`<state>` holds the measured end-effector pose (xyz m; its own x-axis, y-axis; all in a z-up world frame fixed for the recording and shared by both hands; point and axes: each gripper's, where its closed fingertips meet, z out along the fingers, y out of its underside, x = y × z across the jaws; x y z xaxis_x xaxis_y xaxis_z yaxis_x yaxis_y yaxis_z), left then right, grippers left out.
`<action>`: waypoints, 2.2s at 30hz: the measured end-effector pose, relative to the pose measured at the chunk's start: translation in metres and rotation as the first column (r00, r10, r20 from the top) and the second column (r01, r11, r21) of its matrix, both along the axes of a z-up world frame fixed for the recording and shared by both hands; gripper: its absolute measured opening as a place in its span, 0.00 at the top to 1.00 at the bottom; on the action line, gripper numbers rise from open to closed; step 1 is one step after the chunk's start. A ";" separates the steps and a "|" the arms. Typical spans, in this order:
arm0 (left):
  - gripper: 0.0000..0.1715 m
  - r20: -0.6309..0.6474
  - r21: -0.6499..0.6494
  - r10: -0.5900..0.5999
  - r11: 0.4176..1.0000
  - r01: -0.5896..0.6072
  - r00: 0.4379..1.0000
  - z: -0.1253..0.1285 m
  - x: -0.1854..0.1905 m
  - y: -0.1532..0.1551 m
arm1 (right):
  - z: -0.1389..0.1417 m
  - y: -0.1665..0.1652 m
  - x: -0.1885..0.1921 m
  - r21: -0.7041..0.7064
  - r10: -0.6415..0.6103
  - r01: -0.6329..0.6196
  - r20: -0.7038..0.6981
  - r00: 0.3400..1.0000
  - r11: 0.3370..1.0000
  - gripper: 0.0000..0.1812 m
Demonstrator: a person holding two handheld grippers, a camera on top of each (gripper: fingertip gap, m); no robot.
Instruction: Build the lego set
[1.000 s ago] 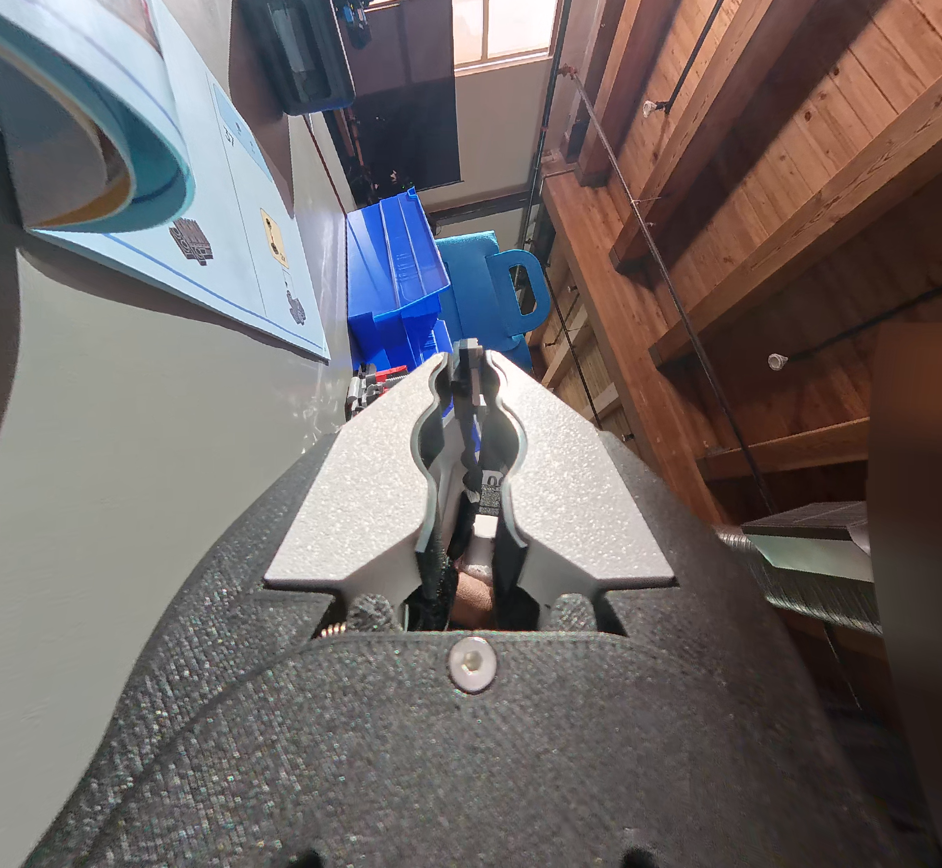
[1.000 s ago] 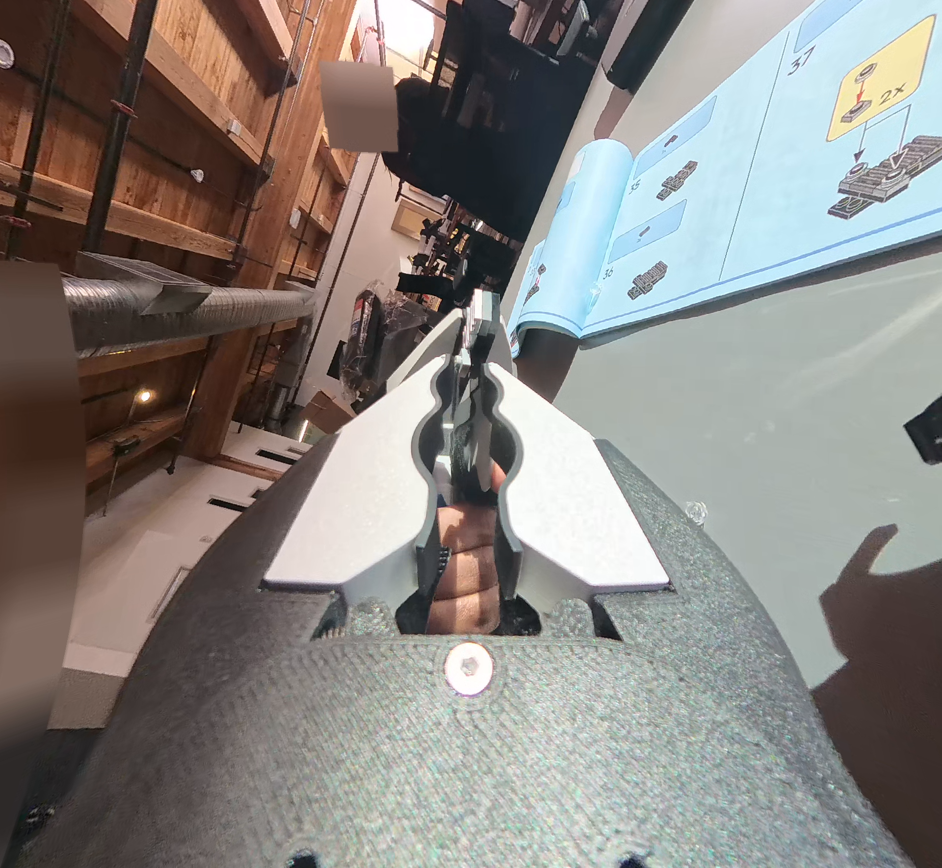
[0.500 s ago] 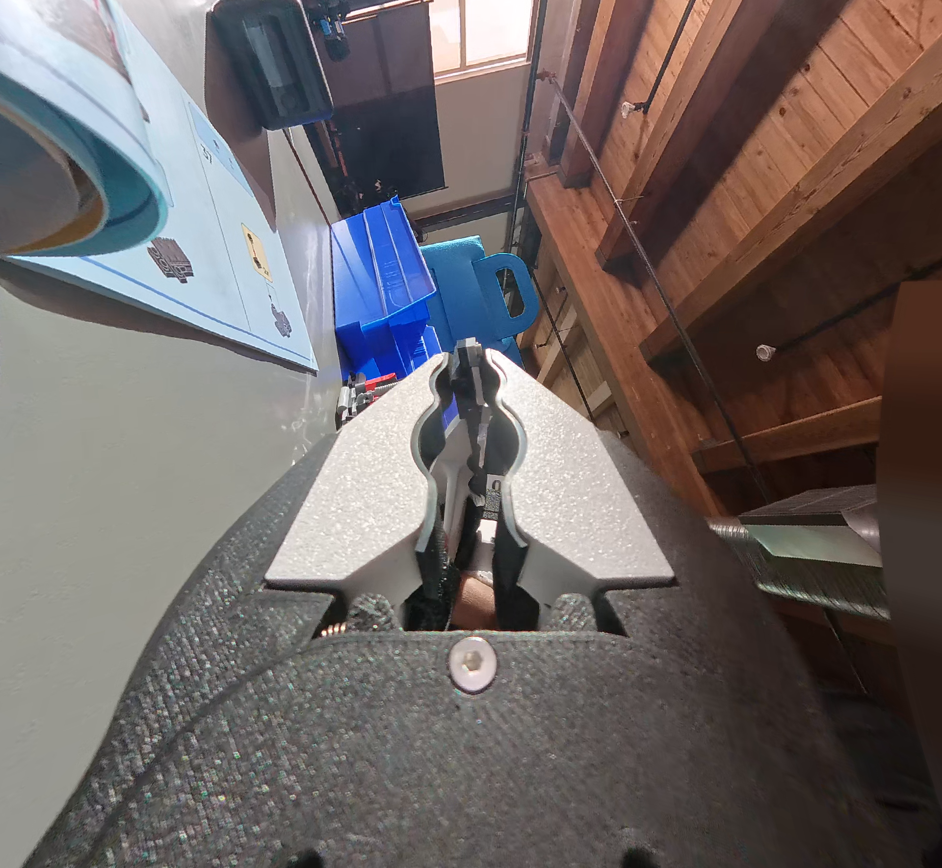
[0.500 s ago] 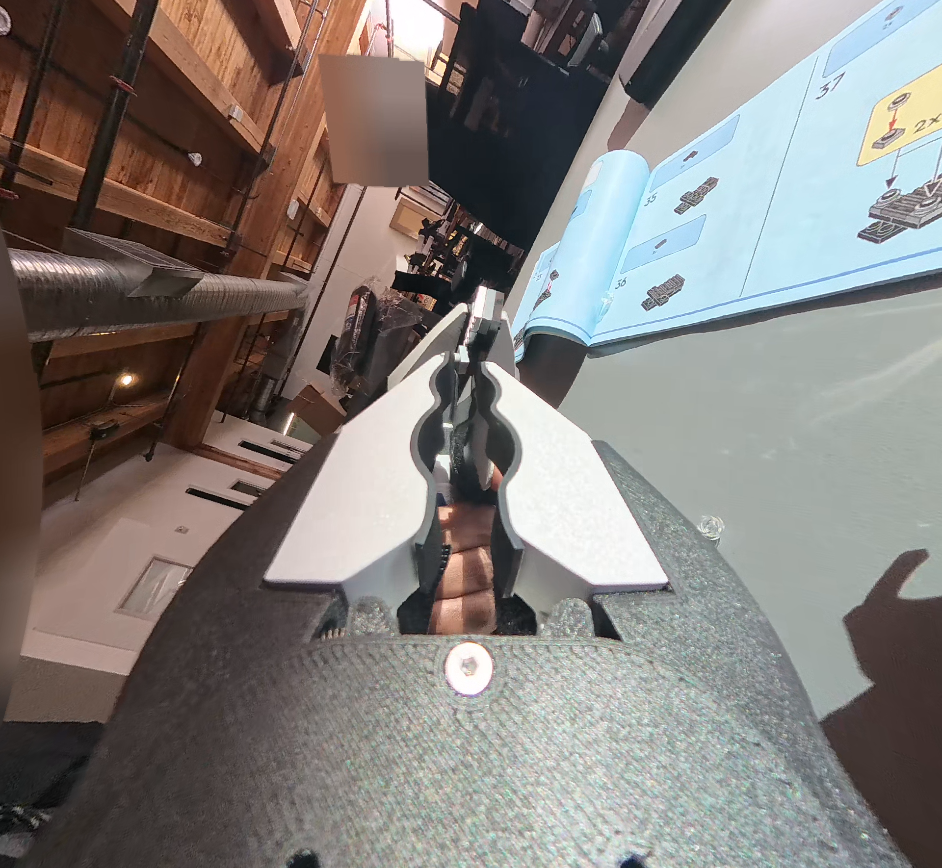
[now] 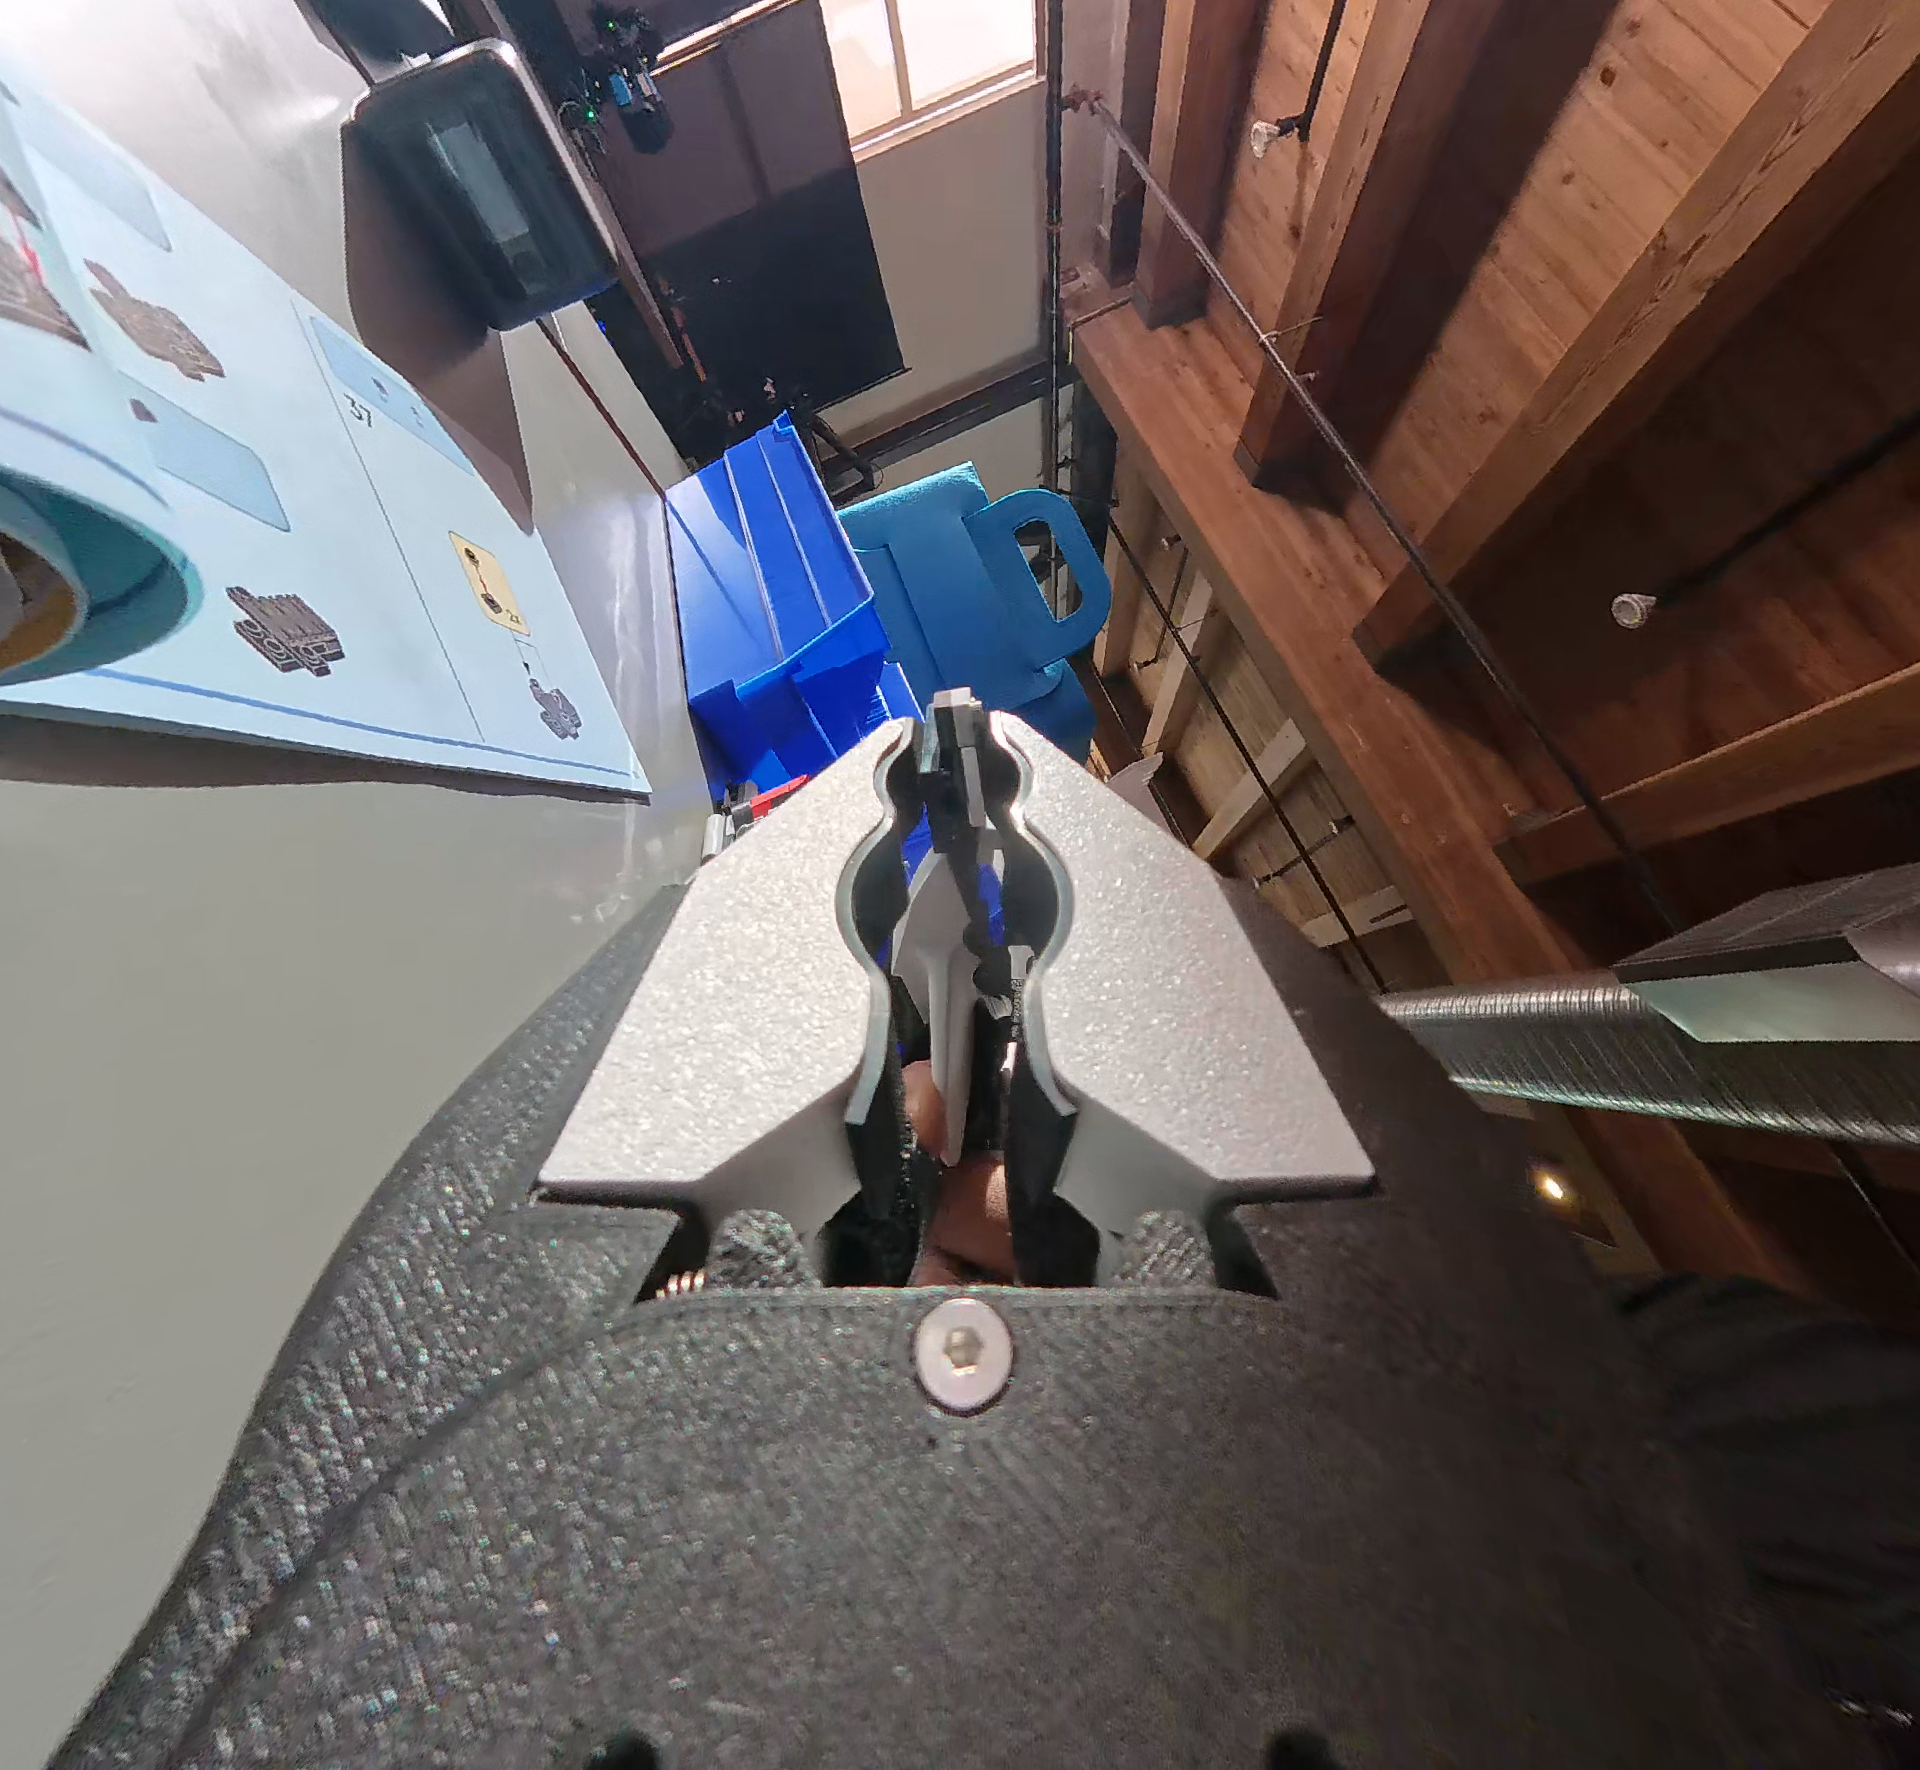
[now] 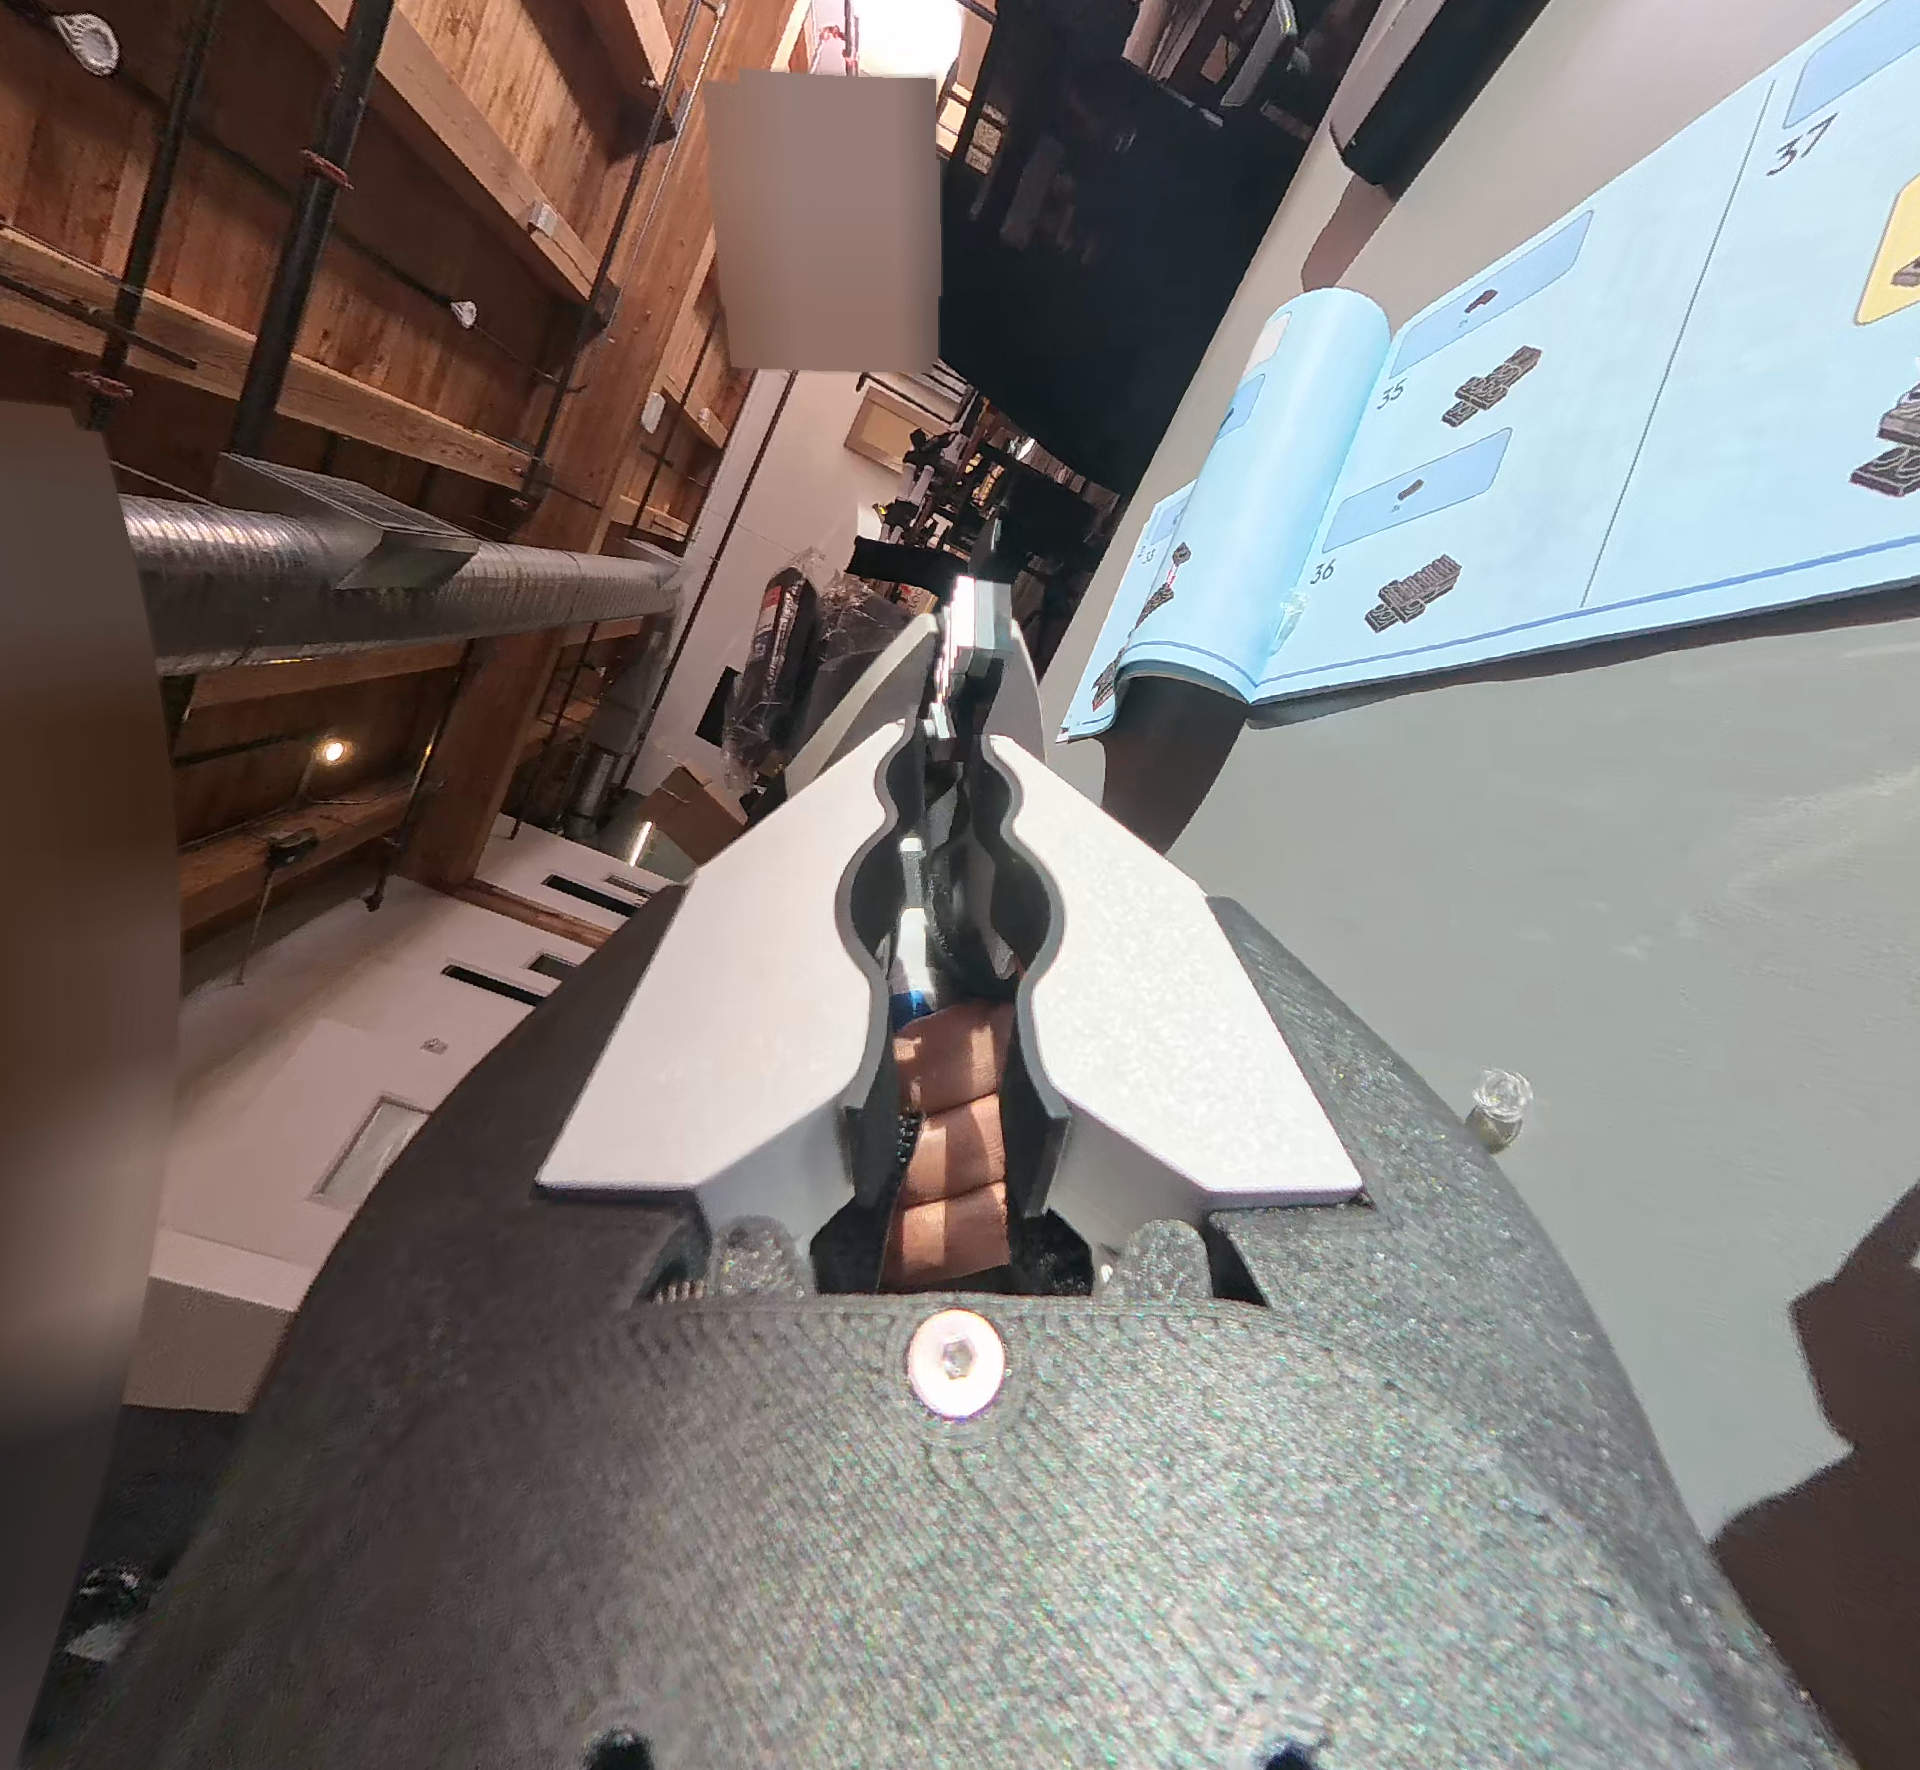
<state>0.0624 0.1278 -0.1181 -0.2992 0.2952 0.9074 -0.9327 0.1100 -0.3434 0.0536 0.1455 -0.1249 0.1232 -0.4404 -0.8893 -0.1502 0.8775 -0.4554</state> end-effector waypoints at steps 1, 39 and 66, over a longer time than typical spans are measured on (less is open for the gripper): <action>0.94 0.012 -0.008 0.001 1.000 -0.001 1.000 0.002 0.000 0.000 | 0.002 0.000 0.000 0.003 0.003 -0.003 0.006 1.000 1.000 0.95; 0.94 0.070 -0.155 -0.006 0.988 0.017 0.998 0.028 -0.006 0.009 | 0.023 0.006 -0.002 0.033 0.071 -0.075 0.117 0.991 0.997 0.86; 0.92 -0.001 -0.154 -0.128 0.980 0.127 0.992 0.020 -0.010 0.011 | 0.023 0.000 -0.003 -0.138 0.065 -0.050 0.107 0.992 0.989 0.96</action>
